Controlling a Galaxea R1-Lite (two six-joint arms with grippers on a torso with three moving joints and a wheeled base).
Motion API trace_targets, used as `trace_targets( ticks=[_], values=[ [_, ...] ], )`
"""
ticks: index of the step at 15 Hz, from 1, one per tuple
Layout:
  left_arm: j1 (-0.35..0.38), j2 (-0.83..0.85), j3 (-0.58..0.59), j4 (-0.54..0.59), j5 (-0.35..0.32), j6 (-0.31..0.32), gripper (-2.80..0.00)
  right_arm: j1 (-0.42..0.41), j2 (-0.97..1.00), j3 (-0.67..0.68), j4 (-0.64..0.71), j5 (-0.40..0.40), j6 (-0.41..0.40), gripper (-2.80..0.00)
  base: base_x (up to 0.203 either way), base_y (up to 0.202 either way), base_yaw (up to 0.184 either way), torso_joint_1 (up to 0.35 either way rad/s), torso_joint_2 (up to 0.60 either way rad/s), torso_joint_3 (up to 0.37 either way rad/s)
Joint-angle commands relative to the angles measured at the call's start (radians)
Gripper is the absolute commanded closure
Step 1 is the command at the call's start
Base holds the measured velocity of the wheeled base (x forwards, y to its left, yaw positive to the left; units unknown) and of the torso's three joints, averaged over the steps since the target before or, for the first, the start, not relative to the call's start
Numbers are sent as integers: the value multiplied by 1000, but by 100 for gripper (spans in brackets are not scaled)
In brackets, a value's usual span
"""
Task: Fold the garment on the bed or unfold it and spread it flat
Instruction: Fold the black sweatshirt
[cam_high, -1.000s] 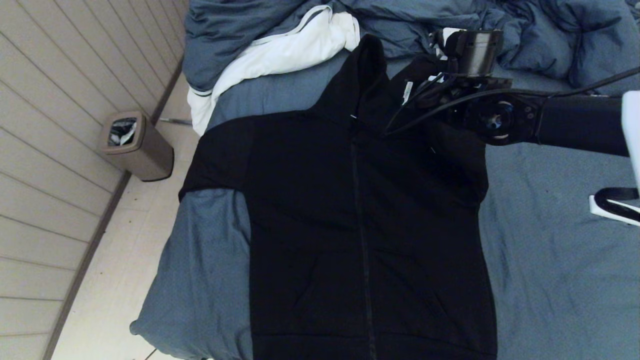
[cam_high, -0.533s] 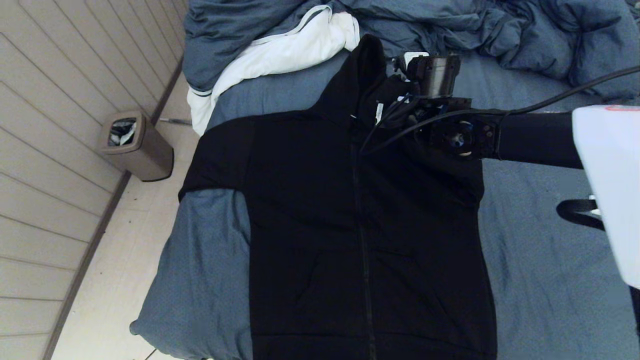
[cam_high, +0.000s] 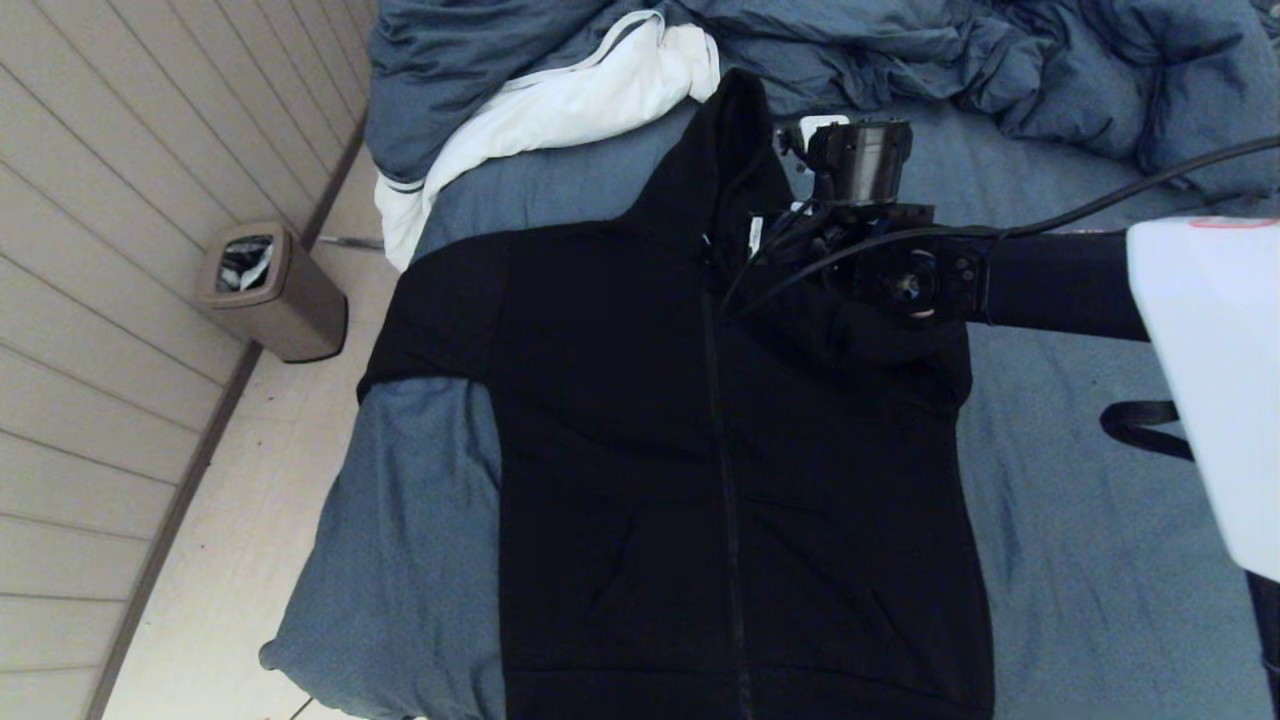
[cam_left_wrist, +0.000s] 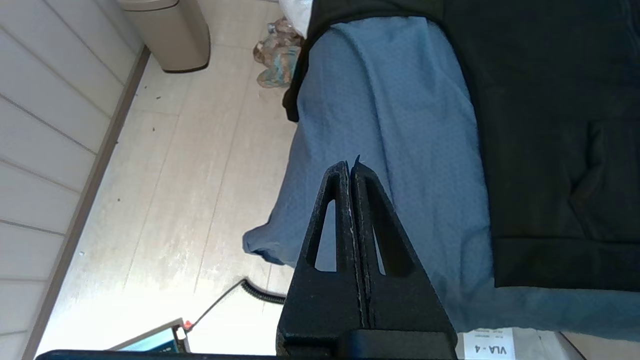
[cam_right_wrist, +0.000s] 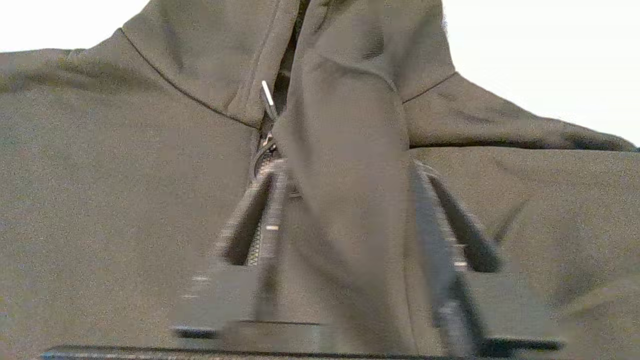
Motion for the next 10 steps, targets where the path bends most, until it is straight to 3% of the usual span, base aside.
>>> trace_targets(
  ticks=[1, 6, 8, 9, 10],
  values=[
    [0, 0, 0, 0, 0, -1, 0, 3, -7, 0, 2, -2, 0, -280, 0, 0, 0, 0, 0, 0],
    [0, 0, -2, 0, 0, -1, 0, -45, -17, 12, 7, -27, 0, -280, 0, 0, 0, 0, 0, 0],
    [0, 0, 1, 0, 0, 1, 0, -77, -36, 78, 0, -55, 7, -280, 0, 0, 0, 0, 0, 0],
    [0, 0, -2, 0, 0, 1, 0, -82, -57, 124, -3, -55, 8, 0, 0, 0, 0, 0, 0, 0],
    [0, 0, 1, 0, 0, 1, 0, -85, -71, 161, -4, -53, 8, 0, 0, 0, 0, 0, 0, 0]
  ],
)
